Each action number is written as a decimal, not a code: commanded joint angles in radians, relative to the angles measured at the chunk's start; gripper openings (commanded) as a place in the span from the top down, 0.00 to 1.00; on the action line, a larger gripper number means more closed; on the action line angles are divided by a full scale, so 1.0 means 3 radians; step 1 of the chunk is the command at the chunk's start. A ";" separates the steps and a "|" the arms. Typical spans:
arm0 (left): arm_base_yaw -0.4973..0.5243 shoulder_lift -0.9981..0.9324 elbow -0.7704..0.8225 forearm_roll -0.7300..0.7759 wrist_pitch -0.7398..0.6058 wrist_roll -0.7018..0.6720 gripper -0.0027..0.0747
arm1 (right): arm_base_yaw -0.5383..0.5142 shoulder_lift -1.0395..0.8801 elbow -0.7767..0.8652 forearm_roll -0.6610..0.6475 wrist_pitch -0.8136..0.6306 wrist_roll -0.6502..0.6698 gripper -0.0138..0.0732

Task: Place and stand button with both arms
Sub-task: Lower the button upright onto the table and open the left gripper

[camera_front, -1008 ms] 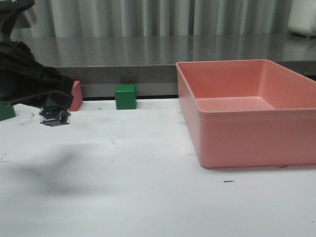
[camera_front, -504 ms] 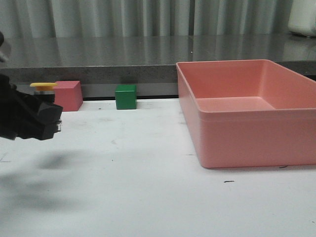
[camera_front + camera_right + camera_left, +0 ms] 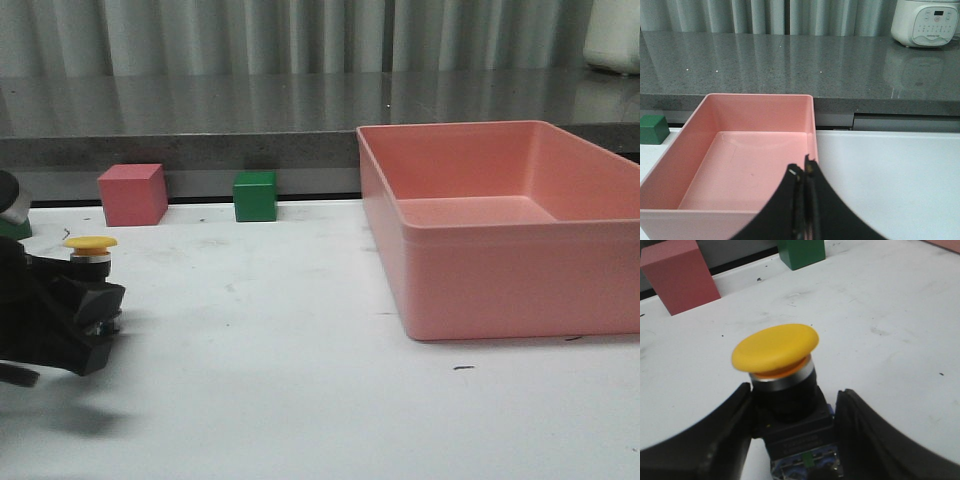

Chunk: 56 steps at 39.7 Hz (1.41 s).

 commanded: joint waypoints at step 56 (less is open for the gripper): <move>0.0011 -0.0083 0.0012 -0.0047 -0.0651 0.0128 0.45 | -0.0005 0.0015 -0.0082 -0.0041 -0.0259 -0.0034 0.92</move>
